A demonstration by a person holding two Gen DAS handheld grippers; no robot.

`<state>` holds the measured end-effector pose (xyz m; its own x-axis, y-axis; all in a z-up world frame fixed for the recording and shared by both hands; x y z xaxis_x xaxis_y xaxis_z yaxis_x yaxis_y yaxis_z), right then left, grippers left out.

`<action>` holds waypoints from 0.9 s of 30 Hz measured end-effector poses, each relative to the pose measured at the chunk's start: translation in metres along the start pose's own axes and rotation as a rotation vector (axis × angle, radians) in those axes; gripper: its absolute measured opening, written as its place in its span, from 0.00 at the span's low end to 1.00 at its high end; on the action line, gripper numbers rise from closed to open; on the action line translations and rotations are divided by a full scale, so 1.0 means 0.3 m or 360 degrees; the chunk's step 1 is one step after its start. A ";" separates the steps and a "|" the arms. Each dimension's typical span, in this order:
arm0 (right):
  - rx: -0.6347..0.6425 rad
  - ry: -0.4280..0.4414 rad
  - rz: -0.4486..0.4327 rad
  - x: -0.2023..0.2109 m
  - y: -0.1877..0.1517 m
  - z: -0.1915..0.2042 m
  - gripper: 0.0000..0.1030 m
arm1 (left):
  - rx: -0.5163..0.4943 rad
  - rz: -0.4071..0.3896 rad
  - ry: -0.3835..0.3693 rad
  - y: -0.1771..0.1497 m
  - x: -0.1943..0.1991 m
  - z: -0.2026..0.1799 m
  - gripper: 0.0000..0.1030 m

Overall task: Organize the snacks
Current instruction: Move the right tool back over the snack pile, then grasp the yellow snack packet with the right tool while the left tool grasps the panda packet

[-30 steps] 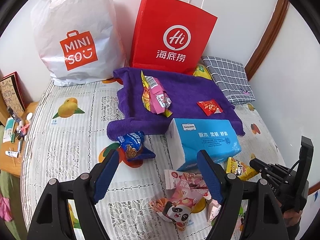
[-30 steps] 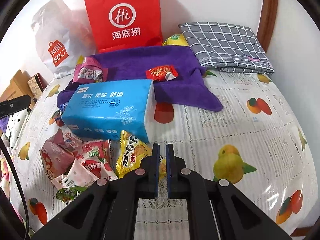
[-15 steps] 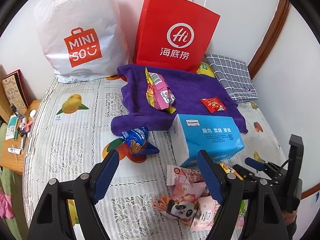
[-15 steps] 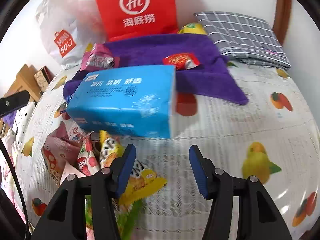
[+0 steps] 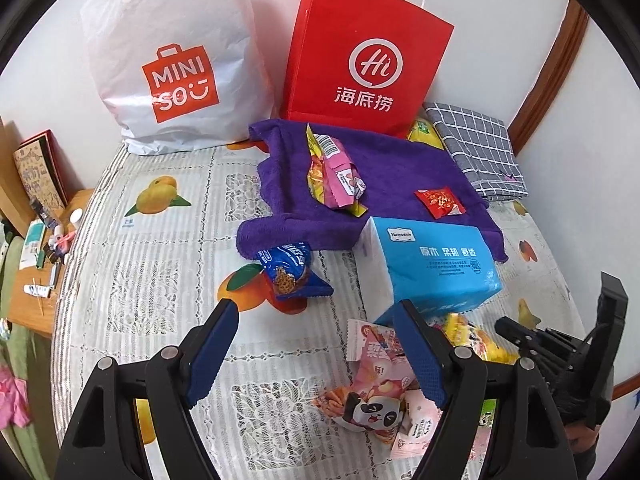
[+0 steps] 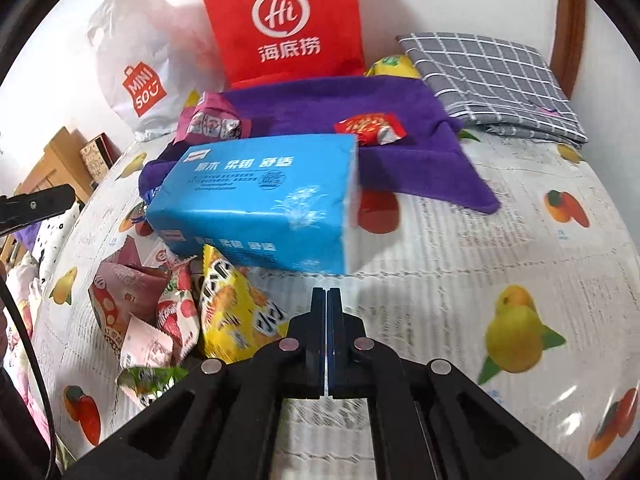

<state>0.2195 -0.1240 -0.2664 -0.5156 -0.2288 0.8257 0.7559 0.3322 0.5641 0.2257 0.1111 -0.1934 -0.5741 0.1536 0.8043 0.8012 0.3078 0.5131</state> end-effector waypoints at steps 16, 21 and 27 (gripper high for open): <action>0.0131 0.0209 -0.0024 0.025 0.053 0.162 0.53 | 0.0009 0.0013 -0.0016 -0.043 -0.002 -0.004 0.76; 0.0053 0.0205 0.0029 -0.049 0.014 0.151 0.54 | 0.0045 0.0027 0.0005 -0.062 -0.010 0.045 0.76; 0.0082 0.0187 0.0002 -0.011 0.007 0.136 0.38 | 0.0114 0.0046 0.0007 -0.084 -0.023 0.098 0.76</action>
Point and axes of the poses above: each gripper's, at about its wrist camera, not at the fingertips, and x roughly against the way its jaws point, z to its left, y to its top, the point moved 10 cm from there along -x, roughly the way its jaws point, and after that the axes turned 11 degrees about x, right-handed, at the moved point
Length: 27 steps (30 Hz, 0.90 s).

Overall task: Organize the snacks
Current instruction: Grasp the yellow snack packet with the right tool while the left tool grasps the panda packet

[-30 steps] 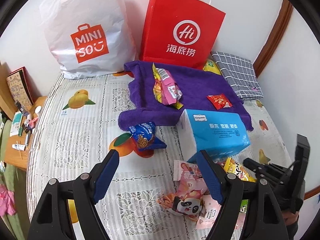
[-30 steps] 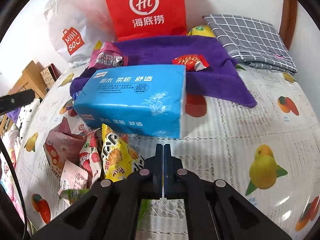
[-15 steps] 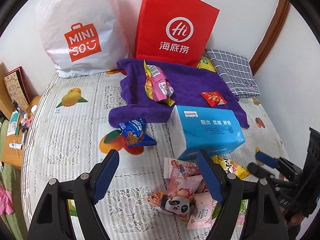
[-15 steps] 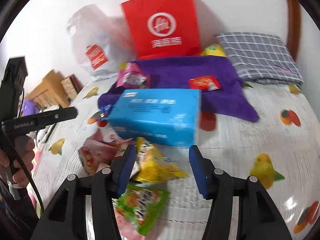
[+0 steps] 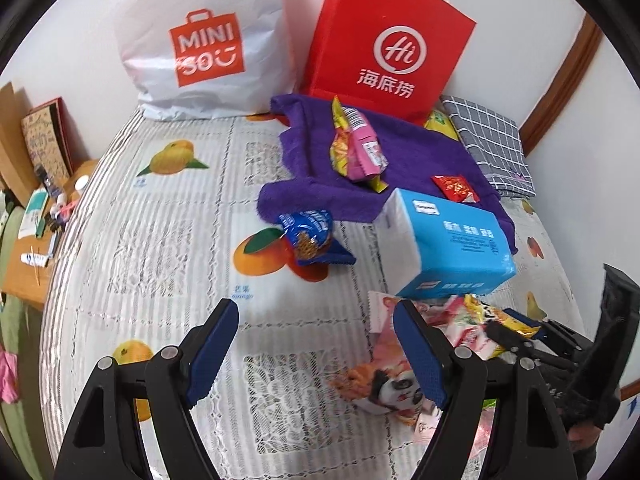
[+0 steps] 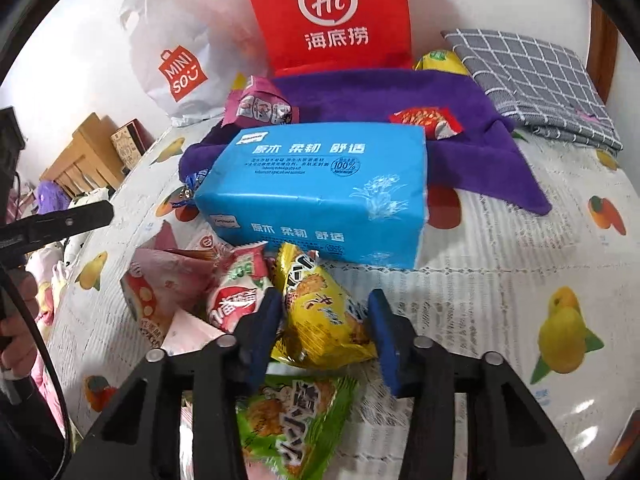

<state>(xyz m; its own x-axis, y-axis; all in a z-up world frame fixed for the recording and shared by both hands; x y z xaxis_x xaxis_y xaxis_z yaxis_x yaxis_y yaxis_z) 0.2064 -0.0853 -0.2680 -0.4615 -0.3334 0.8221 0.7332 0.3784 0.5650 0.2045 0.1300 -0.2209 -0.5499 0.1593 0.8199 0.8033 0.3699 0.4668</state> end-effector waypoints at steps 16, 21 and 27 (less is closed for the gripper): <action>-0.0109 -0.0037 0.0006 0.121 -0.102 -0.160 0.37 | -0.0188 0.0135 -0.0128 -0.140 -0.071 -0.172 0.76; -0.0036 -0.0060 0.0032 0.121 -0.139 -0.146 0.52 | -0.0257 0.0212 -0.0033 -0.199 -0.148 -0.187 0.76; -0.0074 -0.0040 0.0030 0.090 -0.172 -0.168 0.46 | -0.0276 0.0198 0.0024 -0.223 -0.180 -0.178 0.64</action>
Point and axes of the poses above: each gripper's, at about its wrist camera, not at the fingertips, and x roughly against the way its jaws point, z to its left, y to its top, the point moved 10 cm from there along -x, roughly the way its jaws point, and after that the axes turned 11 degrees about x, right-handed, at the moved point
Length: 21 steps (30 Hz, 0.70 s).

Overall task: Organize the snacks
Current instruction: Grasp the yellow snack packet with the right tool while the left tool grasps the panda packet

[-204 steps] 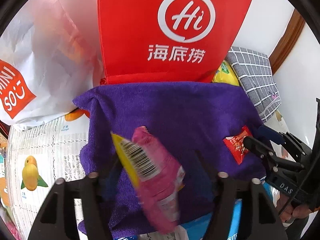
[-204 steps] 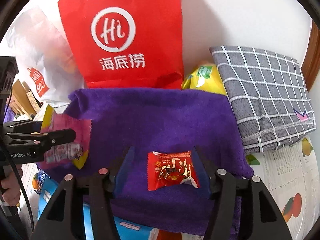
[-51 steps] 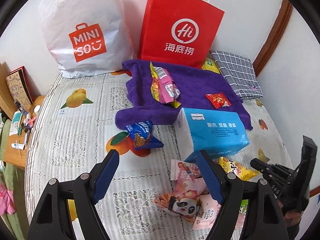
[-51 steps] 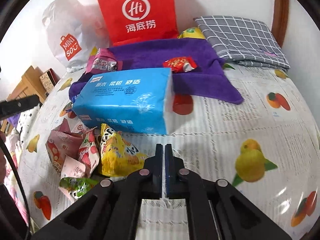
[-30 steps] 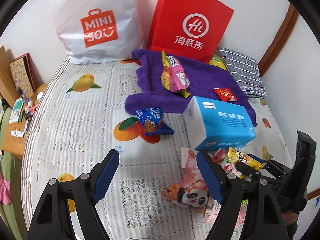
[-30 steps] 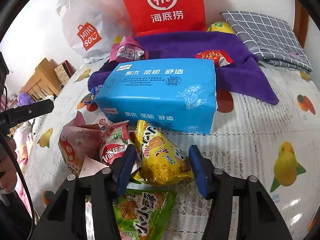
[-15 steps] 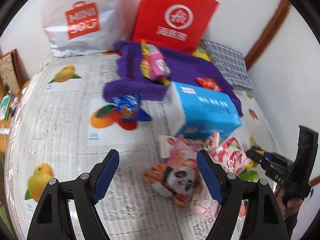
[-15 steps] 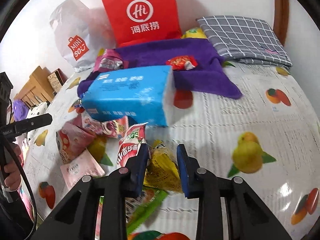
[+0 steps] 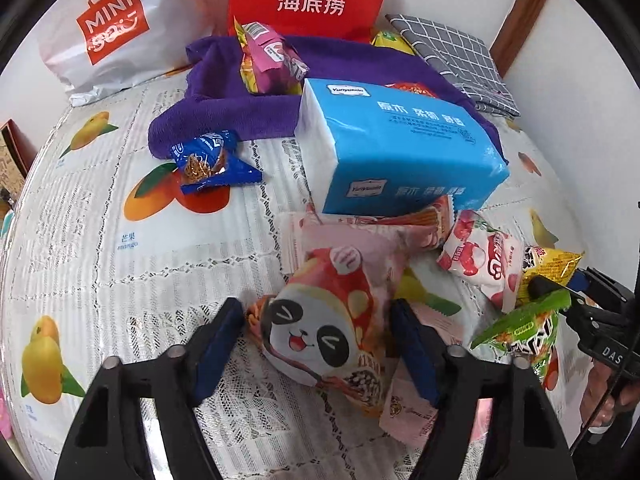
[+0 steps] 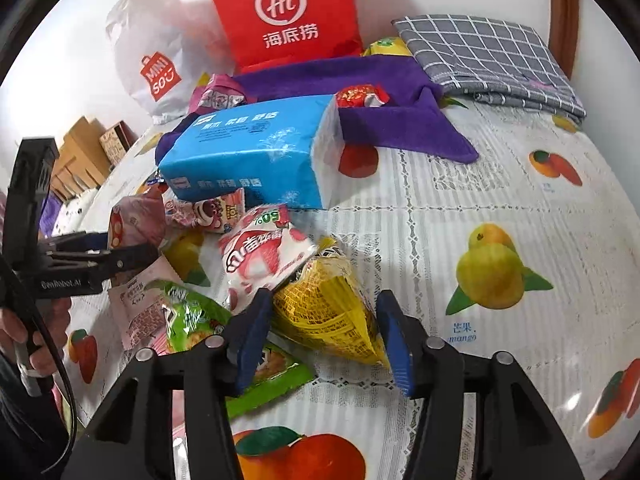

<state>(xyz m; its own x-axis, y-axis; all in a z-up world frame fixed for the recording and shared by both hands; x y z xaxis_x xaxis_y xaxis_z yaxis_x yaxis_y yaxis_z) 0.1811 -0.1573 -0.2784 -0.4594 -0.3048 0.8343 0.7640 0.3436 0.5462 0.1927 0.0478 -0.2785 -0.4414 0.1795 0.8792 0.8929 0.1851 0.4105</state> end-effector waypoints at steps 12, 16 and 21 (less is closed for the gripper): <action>-0.0034 -0.0114 -0.0134 0.135 0.039 -0.082 0.41 | 0.0045 -0.0119 -0.0082 0.046 0.121 -0.003 0.40; -0.0076 -0.0140 -0.0182 0.184 0.071 -0.113 0.41 | 0.0015 -0.0179 -0.0092 0.078 0.182 -0.034 0.40; -0.0091 -0.0195 -0.0245 0.239 0.134 -0.137 0.41 | 0.0008 -0.0252 -0.0087 0.125 0.245 -0.051 0.40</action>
Point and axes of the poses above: each gripper's, at about its wrist camera, not at the fingertips, and x roughly against the way its jaws point, z to its left, y to its top, the point moved 10 cm from there along -x, roughly the way its jaws point, and after that the axes turned 11 degrees about x, right-handed, at the moved point
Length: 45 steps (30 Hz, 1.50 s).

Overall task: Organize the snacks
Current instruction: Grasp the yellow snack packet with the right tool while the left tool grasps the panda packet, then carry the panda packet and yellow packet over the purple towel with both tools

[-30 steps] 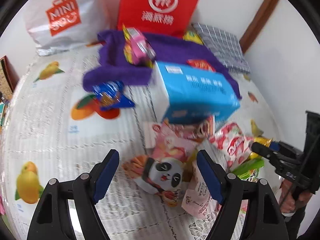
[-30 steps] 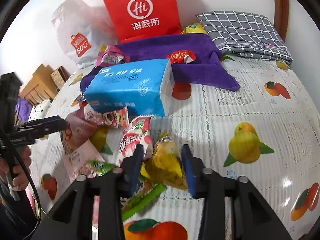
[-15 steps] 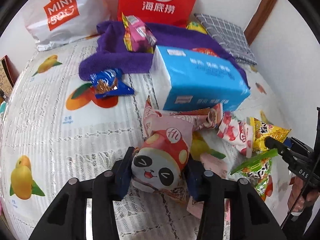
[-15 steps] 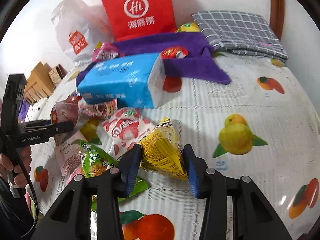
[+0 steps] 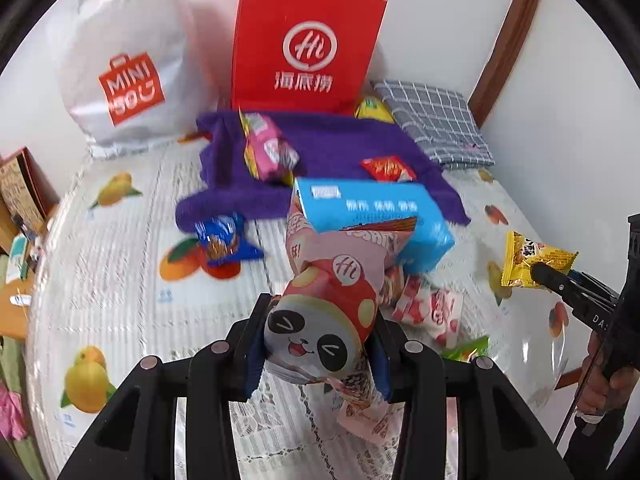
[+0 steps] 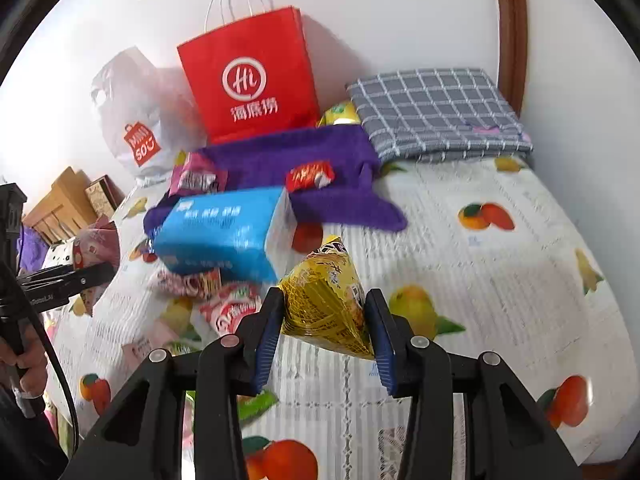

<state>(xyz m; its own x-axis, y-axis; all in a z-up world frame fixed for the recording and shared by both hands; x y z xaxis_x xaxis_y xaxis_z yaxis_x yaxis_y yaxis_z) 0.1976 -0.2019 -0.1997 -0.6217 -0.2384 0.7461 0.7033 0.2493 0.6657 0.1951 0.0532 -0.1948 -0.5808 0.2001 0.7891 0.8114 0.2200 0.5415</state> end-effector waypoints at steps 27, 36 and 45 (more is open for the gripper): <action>-0.0025 -0.0096 -0.0104 -0.036 0.257 -0.036 0.41 | -0.0014 -0.0141 -0.0013 0.247 0.028 -0.011 0.40; 0.0028 -0.0083 -0.0114 -0.085 0.328 -0.013 0.41 | 0.0007 -0.0145 -0.0006 0.308 -0.002 0.002 0.40; 0.0042 -0.0069 -0.0106 -0.133 0.363 -0.001 0.41 | 0.0018 -0.0148 0.0004 0.353 -0.029 0.018 0.40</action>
<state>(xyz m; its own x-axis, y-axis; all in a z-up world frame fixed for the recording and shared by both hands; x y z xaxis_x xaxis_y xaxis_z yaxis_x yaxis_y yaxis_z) 0.2990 -0.1654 -0.1569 -0.6818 -0.2146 0.6994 0.6507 0.2591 0.7138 0.2857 0.0800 -0.1461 -0.6536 0.1758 0.7362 0.7531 0.2483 0.6093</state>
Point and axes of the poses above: each gripper's, at about its wrist camera, not at the fingertips, and x roughly against the way its jaws point, z to its left, y to its top, the point moved 10 cm from there along -x, roughly the way its jaws point, and after that the axes turned 11 degrees about x, right-handed, at the moved point
